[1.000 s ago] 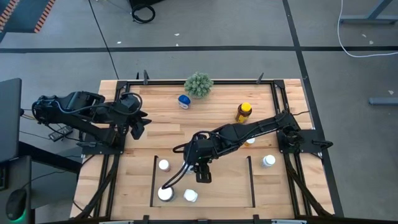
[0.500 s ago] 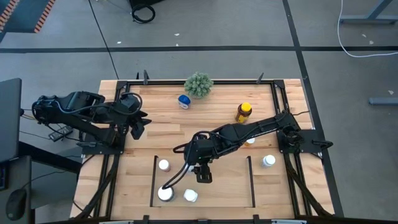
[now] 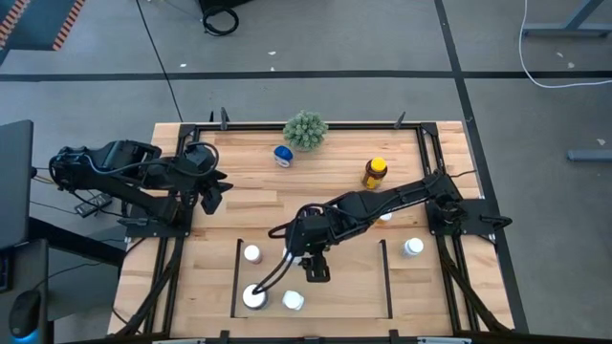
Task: Pick and place medicine bottles onto shelf by color
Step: Put the left white pill bottle on the shelf
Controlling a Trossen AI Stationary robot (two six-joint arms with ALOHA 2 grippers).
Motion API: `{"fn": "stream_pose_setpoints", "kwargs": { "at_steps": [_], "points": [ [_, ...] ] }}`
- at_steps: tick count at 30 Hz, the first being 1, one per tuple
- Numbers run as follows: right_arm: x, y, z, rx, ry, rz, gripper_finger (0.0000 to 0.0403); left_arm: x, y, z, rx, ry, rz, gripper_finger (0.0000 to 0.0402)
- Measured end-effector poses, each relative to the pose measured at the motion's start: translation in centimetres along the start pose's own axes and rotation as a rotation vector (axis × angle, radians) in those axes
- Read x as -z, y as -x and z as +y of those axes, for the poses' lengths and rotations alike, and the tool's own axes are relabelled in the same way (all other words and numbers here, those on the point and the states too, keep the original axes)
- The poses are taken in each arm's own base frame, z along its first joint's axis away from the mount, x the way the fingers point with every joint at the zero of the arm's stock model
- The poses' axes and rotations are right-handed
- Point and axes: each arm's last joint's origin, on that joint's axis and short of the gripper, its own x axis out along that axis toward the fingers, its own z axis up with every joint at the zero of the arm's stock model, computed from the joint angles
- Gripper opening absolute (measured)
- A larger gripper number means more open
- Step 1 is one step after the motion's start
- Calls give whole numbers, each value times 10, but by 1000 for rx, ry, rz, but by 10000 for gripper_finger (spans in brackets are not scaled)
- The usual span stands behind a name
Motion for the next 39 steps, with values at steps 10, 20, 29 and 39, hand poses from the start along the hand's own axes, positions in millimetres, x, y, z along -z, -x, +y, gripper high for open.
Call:
{"fn": "stream_pose_setpoints", "kwargs": {
  "at_steps": [10, 20, 29, 39],
  "points": [
    [9, 0, 5, 12, 3, 71, 257, 0, 0, 0, 0, -1, 1, 172],
    [13, 1, -5, 227, 20, 92, 257, 0, 0, 0, 0, -1, 1, 172],
    [4, 2, -21, 258, -58, 27, 257, 0, 0, 0, 0, -1, 1, 172],
    [2, -3, -20, 214, -60, 5, 257, 0, 0, 0, 0, -1, 1, 172]
  ]
}}
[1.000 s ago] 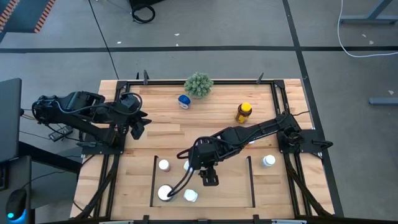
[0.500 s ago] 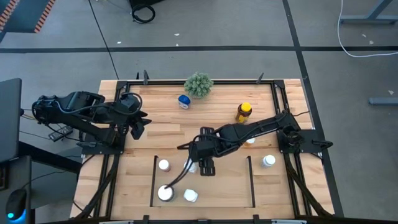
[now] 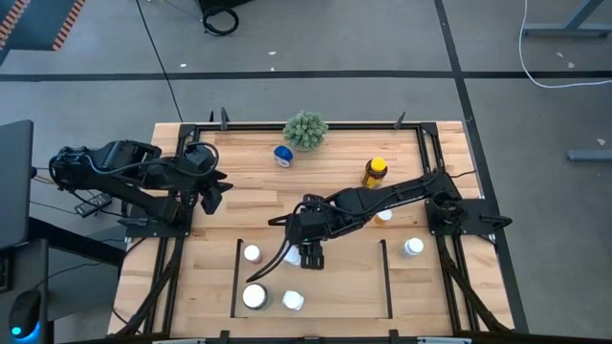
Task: Pick and place medicine bottles onto shelf by color
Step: Put the left white pill bottle on the shelf
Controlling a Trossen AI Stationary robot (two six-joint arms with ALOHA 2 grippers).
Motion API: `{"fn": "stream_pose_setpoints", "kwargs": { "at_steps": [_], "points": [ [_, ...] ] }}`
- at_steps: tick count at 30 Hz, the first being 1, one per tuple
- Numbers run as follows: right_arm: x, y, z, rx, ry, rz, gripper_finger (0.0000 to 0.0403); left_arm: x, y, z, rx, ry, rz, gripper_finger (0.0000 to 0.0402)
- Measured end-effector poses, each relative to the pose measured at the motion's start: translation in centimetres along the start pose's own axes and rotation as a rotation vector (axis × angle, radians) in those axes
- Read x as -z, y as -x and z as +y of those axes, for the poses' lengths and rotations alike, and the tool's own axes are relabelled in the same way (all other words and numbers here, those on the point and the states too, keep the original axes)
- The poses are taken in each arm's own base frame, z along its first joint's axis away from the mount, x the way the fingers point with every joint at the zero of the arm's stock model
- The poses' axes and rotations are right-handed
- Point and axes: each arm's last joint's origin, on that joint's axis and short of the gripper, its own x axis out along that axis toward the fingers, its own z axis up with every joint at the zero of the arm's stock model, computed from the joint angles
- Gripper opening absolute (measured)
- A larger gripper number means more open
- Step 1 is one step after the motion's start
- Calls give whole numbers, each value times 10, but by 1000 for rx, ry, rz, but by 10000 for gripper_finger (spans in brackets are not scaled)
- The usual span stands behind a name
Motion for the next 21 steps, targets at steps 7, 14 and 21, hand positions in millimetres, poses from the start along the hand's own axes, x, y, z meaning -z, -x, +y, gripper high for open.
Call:
{"fn": "stream_pose_setpoints", "kwargs": {
  "at_steps": [7, 14, 21],
  "points": [
    [-3, 0, 1, -17, 13, -26, 257, 0, 0, 0, 0, -1, 0, 172],
    [-6, 0, 2, -28, 14, -61, 257, 0, 0, 0, 0, -3, 0, 172],
    [-7, 0, 2, -35, 10, -71, 257, 0, 0, 0, 0, -3, 0, 172]
  ]
}}
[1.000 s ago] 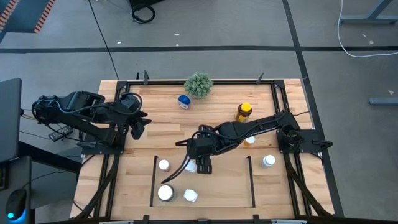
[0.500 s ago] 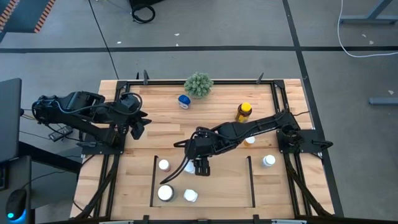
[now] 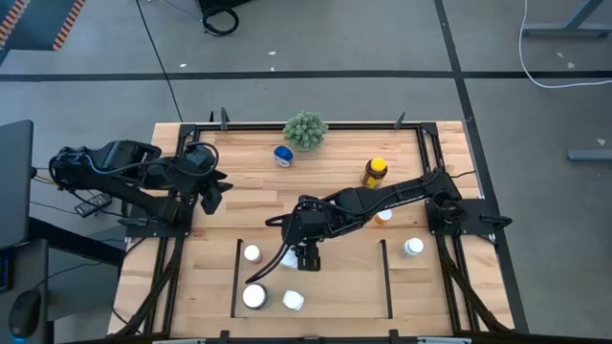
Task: Pick and place medicine bottles onto shelf by color
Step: Put the left white pill bottle on the shelf, then put the yellow pill bottle on the shelf
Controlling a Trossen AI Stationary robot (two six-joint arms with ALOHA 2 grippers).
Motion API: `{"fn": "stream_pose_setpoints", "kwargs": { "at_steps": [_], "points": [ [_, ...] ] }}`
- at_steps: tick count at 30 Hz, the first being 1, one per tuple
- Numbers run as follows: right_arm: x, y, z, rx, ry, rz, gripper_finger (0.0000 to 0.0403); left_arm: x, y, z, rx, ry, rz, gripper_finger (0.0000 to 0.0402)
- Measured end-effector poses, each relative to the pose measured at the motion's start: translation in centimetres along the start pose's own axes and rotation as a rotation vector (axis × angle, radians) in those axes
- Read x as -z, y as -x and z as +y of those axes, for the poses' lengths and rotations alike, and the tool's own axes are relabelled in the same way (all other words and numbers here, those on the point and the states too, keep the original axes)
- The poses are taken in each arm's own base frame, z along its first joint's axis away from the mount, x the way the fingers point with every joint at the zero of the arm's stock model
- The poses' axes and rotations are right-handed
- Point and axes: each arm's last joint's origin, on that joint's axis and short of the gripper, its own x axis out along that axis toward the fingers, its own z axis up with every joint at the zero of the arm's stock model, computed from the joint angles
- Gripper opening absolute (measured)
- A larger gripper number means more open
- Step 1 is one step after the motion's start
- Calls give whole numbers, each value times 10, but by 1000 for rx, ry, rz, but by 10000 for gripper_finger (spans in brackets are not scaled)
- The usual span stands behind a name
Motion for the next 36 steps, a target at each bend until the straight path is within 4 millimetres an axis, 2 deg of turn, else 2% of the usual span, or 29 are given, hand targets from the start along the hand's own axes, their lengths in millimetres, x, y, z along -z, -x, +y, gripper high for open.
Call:
{"fn": "stream_pose_setpoints", "kwargs": {
  "at_steps": [8, 16, 21, 26, 30, 36],
  "points": [
    [-1, 0, -5, 45, -40, -12, 257, 0, 0, 0, 0, -19, 0, 172],
    [-9, -1, -36, 117, -267, -27, 257, 0, 0, 0, 0, -24, 0, 172],
    [-8, -2, -69, 180, -456, 15, 257, 0, 0, 0, 0, -25, 0, 172],
    [7, 1, -114, 316, -599, 195, 257, 0, 0, 0, 0, -28, 0, 172],
    [22, 9, -144, 436, -656, 349, 257, 0, 0, 0, -2, -51, 2, 172],
    [25, 13, -171, 467, -641, 348, 257, 0, 0, 0, -4, -64, 4, 172]
  ]
}}
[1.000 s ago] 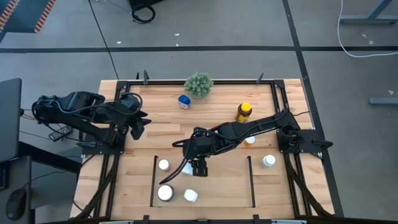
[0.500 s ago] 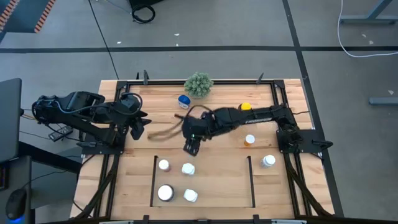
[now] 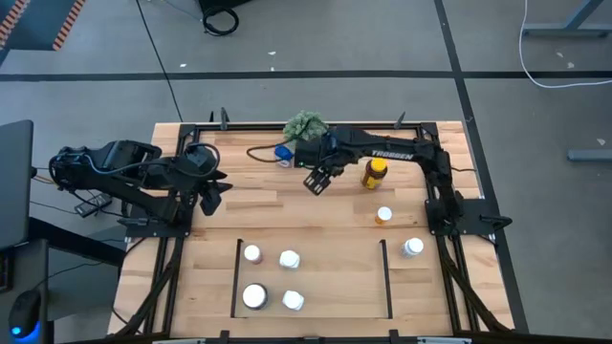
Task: Pick and place medicine bottles onto shelf by color
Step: Put the yellow pill bottle on the shelf
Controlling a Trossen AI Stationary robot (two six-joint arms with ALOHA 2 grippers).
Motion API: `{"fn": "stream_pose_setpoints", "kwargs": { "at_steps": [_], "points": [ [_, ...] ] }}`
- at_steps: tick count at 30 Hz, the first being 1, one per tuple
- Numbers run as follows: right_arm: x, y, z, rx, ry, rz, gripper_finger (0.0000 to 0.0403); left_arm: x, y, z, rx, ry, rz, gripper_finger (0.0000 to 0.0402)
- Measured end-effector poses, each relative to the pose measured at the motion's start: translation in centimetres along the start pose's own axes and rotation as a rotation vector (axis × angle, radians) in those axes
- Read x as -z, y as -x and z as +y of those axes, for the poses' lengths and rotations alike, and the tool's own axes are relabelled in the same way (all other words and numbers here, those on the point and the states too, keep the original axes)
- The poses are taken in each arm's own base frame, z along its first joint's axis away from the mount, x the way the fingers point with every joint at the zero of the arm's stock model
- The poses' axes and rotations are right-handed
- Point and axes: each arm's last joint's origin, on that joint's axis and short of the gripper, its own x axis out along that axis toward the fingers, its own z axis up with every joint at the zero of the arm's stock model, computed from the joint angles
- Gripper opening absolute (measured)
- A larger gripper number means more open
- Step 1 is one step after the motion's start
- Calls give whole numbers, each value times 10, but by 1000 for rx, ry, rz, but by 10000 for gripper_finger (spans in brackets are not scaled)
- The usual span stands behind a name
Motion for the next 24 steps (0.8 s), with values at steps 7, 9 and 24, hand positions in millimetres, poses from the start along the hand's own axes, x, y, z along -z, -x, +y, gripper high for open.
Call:
{"fn": "stream_pose_setpoints", "kwargs": {
  "at_steps": [7, 9, 24],
  "points": [
    [-16, -8, -23, 34, 98, 4, 258, 1, 0, 1, -8, -17, 10, 172],
    [-18, -13, -28, 45, 160, 21, 258, 1, 0, 1, -11, -26, 13, 172],
    [-1, -44, -68, -73, 507, 61, 257, 1, 0, 3, -48, 28, -15, 172]
  ]
}}
